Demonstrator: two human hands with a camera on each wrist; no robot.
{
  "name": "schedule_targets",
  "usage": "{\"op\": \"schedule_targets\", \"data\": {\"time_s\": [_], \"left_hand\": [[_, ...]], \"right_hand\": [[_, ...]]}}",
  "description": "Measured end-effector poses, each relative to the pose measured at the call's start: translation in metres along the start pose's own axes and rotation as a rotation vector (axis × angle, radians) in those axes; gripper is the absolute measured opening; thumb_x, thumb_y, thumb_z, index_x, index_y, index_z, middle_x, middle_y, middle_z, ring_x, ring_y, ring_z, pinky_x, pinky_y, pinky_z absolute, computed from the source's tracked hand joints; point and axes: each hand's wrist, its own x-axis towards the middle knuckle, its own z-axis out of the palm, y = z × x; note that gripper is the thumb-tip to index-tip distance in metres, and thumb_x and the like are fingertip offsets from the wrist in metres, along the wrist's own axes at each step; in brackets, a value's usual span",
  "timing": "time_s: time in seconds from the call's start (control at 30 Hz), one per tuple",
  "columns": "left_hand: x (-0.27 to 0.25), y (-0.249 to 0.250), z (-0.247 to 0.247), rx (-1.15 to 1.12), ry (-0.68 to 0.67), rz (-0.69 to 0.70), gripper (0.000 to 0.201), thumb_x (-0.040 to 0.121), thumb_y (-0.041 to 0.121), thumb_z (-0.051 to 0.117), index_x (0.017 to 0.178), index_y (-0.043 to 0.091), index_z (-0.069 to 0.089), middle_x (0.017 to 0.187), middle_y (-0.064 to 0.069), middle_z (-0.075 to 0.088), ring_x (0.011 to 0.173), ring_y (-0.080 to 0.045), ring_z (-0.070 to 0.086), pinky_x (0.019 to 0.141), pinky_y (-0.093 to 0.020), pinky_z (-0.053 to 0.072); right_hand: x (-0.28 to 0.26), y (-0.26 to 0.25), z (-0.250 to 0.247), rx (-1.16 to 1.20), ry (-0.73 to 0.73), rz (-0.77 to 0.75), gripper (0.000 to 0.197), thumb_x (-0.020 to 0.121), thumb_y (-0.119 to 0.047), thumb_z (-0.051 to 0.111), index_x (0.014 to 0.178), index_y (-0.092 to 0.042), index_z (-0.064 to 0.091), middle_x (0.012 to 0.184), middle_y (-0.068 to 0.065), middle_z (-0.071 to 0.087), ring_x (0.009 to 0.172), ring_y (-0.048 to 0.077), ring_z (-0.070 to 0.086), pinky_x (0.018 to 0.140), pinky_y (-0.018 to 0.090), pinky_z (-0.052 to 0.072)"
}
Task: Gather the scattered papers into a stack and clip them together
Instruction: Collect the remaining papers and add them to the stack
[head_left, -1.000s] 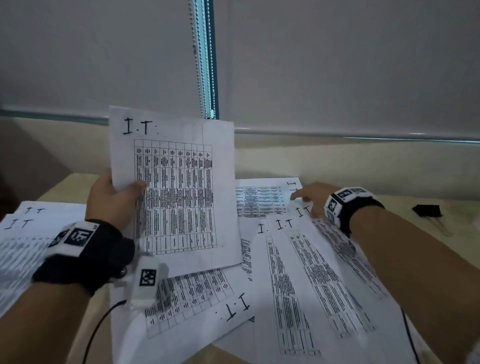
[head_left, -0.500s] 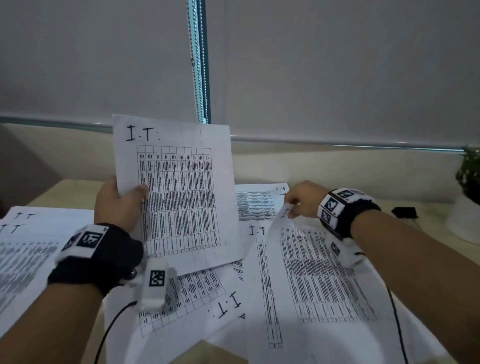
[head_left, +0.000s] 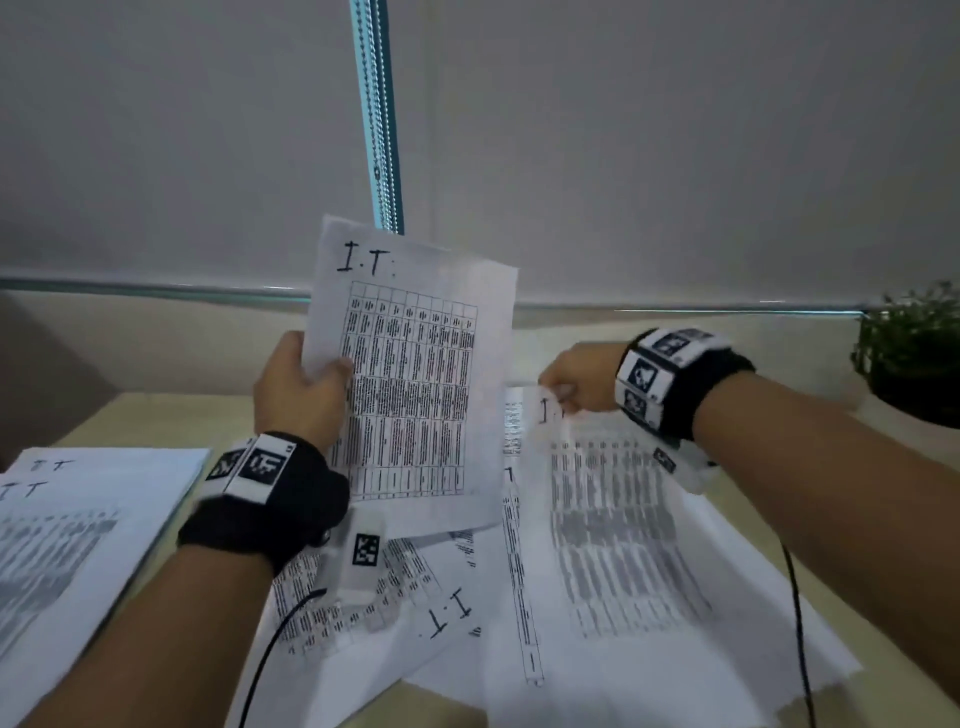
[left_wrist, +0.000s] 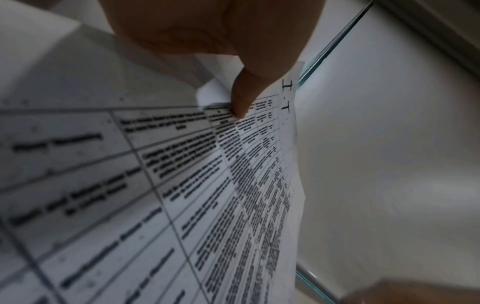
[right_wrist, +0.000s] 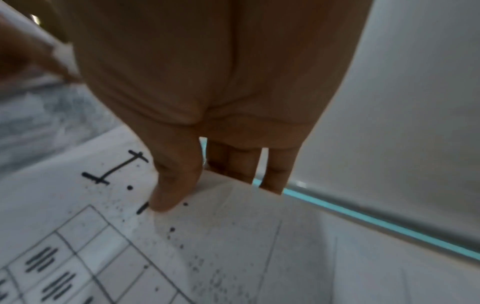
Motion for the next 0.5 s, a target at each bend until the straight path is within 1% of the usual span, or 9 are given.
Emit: {"op": "schedule_targets", "data": {"time_s": [0.07, 0.1, 0.17, 0.2, 0.27, 0.33, 0.37, 0.43, 0.5], "left_hand": [[0.003, -0.009, -0.008, 0.05, 0.014, 0.008, 0.022, 0.088, 0.018, 0.058, 0.108, 0.009, 0.056, 0.096, -0.009, 0.062, 0.084, -0.028, 0.059, 0.075, -0.036, 0.049], [0.004, -0.014, -0.011, 0.065, 0.022, -0.001, 0.022, 0.088, 0.019, 0.058, 0.108, 0.008, 0.057, 0.095, -0.009, 0.062, 0.084, -0.028, 0.059, 0.075, -0.036, 0.048], [0.004, -0.022, -0.015, 0.069, 0.034, -0.032, 0.023, 0.088, 0.019, 0.058, 0.109, 0.008, 0.057, 0.097, -0.01, 0.062, 0.086, -0.028, 0.058, 0.075, -0.034, 0.045], [0.005, -0.026, -0.017, 0.07, 0.036, -0.045, 0.024, 0.088, 0.019, 0.058, 0.109, 0.009, 0.057, 0.099, -0.011, 0.063, 0.088, -0.029, 0.059, 0.076, -0.034, 0.045], [0.004, -0.031, -0.019, 0.084, 0.031, -0.06, 0.025, 0.088, 0.021, 0.059, 0.11, 0.009, 0.056, 0.102, -0.013, 0.064, 0.091, -0.031, 0.06, 0.077, -0.036, 0.045], [0.006, -0.035, -0.019, 0.098, 0.029, -0.073, 0.025, 0.088, 0.022, 0.059, 0.11, 0.01, 0.056, 0.103, -0.014, 0.065, 0.091, -0.032, 0.06, 0.078, -0.037, 0.046], [0.006, -0.036, -0.019, 0.1, 0.028, -0.078, 0.025, 0.088, 0.022, 0.059, 0.11, 0.01, 0.055, 0.103, -0.014, 0.064, 0.091, -0.032, 0.06, 0.078, -0.038, 0.047], [0.007, -0.037, -0.017, 0.092, 0.023, -0.079, 0.025, 0.089, 0.022, 0.059, 0.11, 0.01, 0.055, 0.101, -0.012, 0.063, 0.088, -0.03, 0.059, 0.077, -0.037, 0.047], [0.006, -0.036, -0.014, 0.087, 0.012, -0.072, 0.024, 0.089, 0.021, 0.059, 0.11, 0.009, 0.055, 0.097, -0.008, 0.06, 0.085, -0.028, 0.057, 0.074, -0.033, 0.043]], "right_hand": [[0.013, 0.006, 0.037, -0.001, -0.075, 0.02, 0.037, 0.086, -0.008, 0.052, 0.058, -0.026, 0.037, 0.065, -0.012, 0.042, 0.067, 0.015, 0.048, 0.066, 0.025, 0.04], [0.016, 0.006, 0.051, 0.015, -0.094, 0.013, 0.033, 0.086, -0.006, 0.053, 0.061, -0.026, 0.043, 0.065, -0.011, 0.041, 0.062, 0.014, 0.045, 0.064, 0.026, 0.039], [0.02, 0.006, 0.072, 0.012, -0.119, -0.004, 0.019, 0.084, -0.002, 0.054, 0.074, -0.017, 0.056, 0.067, -0.009, 0.043, 0.062, 0.016, 0.044, 0.065, 0.023, 0.036], [0.021, 0.005, 0.079, 0.007, -0.125, -0.005, 0.016, 0.083, -0.003, 0.056, 0.079, -0.017, 0.058, 0.069, -0.009, 0.047, 0.064, 0.015, 0.046, 0.063, 0.02, 0.035], [0.023, 0.006, 0.089, 0.049, -0.127, 0.005, 0.017, 0.08, -0.005, 0.061, 0.075, -0.021, 0.059, 0.072, -0.008, 0.054, 0.067, 0.011, 0.049, 0.061, 0.018, 0.035], [0.026, 0.01, 0.095, 0.075, -0.082, 0.011, 0.027, 0.077, -0.006, 0.062, 0.06, -0.024, 0.049, 0.069, -0.008, 0.052, 0.064, 0.01, 0.049, 0.057, 0.019, 0.034], [0.026, 0.012, 0.098, 0.084, -0.055, 0.013, 0.028, 0.076, -0.008, 0.063, 0.059, -0.022, 0.045, 0.07, -0.006, 0.052, 0.064, 0.011, 0.05, 0.057, 0.021, 0.037], [0.026, 0.014, 0.1, 0.102, -0.001, 0.024, 0.024, 0.073, -0.01, 0.064, 0.063, -0.021, 0.045, 0.081, 0.002, 0.058, 0.075, 0.02, 0.056, 0.065, 0.028, 0.045], [0.023, 0.015, 0.099, 0.137, 0.029, 0.018, 0.026, 0.073, -0.01, 0.068, 0.073, -0.026, 0.047, 0.085, -0.002, 0.057, 0.08, 0.019, 0.054, 0.069, 0.028, 0.043]]}}
